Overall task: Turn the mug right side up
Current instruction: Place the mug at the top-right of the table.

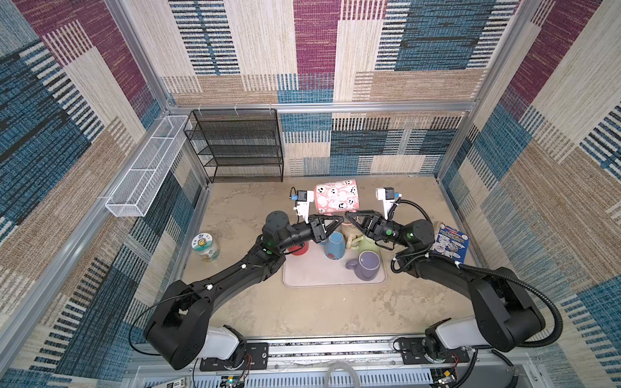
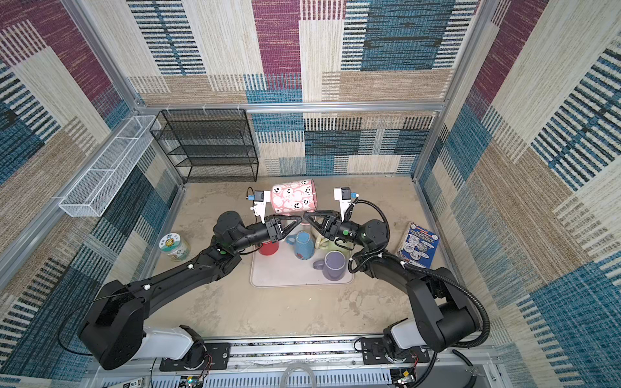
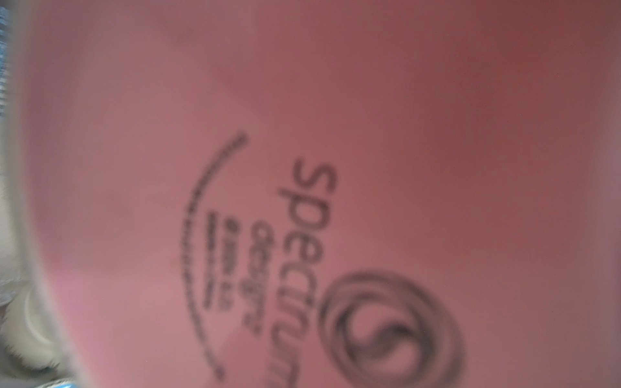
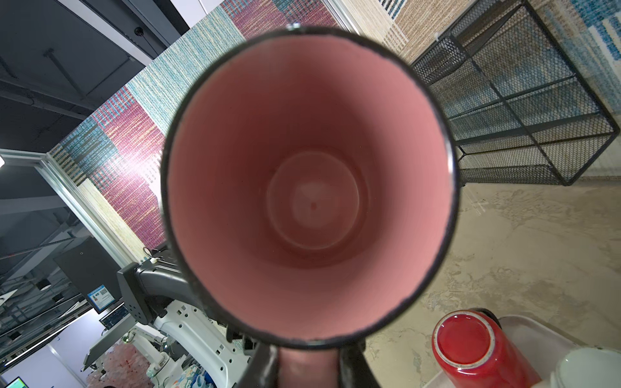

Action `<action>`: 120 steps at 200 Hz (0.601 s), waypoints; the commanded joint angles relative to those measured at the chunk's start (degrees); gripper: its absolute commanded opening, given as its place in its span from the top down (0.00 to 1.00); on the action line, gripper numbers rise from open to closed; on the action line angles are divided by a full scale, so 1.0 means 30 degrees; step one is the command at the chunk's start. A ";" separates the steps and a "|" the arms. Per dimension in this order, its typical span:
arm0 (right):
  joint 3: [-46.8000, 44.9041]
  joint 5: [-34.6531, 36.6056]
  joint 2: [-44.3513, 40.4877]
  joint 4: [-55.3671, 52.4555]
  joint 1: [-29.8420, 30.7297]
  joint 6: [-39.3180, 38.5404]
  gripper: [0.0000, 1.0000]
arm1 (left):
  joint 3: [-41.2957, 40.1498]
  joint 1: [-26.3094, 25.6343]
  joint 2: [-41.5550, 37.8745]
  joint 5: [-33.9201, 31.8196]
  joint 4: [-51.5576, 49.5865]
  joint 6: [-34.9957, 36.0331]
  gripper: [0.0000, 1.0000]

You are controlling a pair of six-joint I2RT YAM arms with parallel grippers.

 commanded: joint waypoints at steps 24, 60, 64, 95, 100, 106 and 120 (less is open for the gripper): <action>-0.0018 0.0716 -0.0532 0.1661 0.0013 -0.0902 1.00 | -0.0348 0.0016 -0.0649 -0.0985 -0.1709 0.1446 0.57; 0.0144 0.0716 -0.0657 0.1313 0.0011 -0.1182 1.00 | -0.0445 0.0016 -0.0911 -0.1090 -0.1799 0.1737 0.55; 0.0161 0.0735 -0.0673 0.1267 -0.0001 -0.1213 1.00 | -0.0467 0.0016 -0.0967 -0.1106 -0.2421 0.1793 0.55; 0.0180 0.0665 -0.0560 0.1235 -0.0002 -0.1316 1.00 | -0.0339 0.0016 -0.1131 -0.1303 -0.3109 0.2242 0.55; 0.0175 0.0643 -0.0521 0.1227 0.0004 -0.1344 1.00 | -0.0351 0.0018 -0.1147 -0.1333 -0.3143 0.2259 0.55; 0.0143 0.0614 -0.0513 0.1219 -0.0023 -0.1400 1.00 | -0.0350 0.0016 -0.1160 -0.1333 -0.3217 0.2304 0.55; 0.0078 0.0628 -0.0530 0.1162 0.0022 -0.1552 1.00 | -0.0322 0.0016 -0.1157 -0.1335 -0.3277 0.2365 0.55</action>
